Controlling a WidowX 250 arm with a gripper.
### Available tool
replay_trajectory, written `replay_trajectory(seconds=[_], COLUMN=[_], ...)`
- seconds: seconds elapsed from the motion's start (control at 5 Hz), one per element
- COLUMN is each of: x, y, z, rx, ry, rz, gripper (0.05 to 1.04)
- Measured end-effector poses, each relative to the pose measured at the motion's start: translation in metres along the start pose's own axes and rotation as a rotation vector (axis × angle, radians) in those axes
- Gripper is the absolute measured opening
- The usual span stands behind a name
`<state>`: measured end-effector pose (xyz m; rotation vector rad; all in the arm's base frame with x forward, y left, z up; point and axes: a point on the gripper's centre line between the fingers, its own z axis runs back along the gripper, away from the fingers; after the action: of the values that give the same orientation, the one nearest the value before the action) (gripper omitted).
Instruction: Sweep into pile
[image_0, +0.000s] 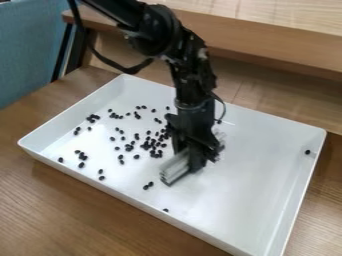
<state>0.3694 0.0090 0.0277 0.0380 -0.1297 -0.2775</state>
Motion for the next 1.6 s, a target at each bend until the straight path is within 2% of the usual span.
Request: replay_trajectory(seconds=[0.4, 0.6, 0.8, 1.2, 1.4, 1.6], x=[0.012, 0.021, 0.018, 0.008, -0.017, -0.025], y=[0.045, 0.064, 0.076, 0.084, 0.104, 0.113], z=[-0.007, -0.010, -0.011, -0.012, -0.012, -0.010], rx=[-0.063, -0.054, -0.050, -0.010, -0.003, -0.027], ry=[-0.076, -0.093, -0.121, -0.091, -0.088, -0.098], rz=[0.000, 0.028, 0.083, 0.191, 0.337, 0.411], gripper=[0.402, 0.402, 0.402, 0.402, 0.402, 0.402])
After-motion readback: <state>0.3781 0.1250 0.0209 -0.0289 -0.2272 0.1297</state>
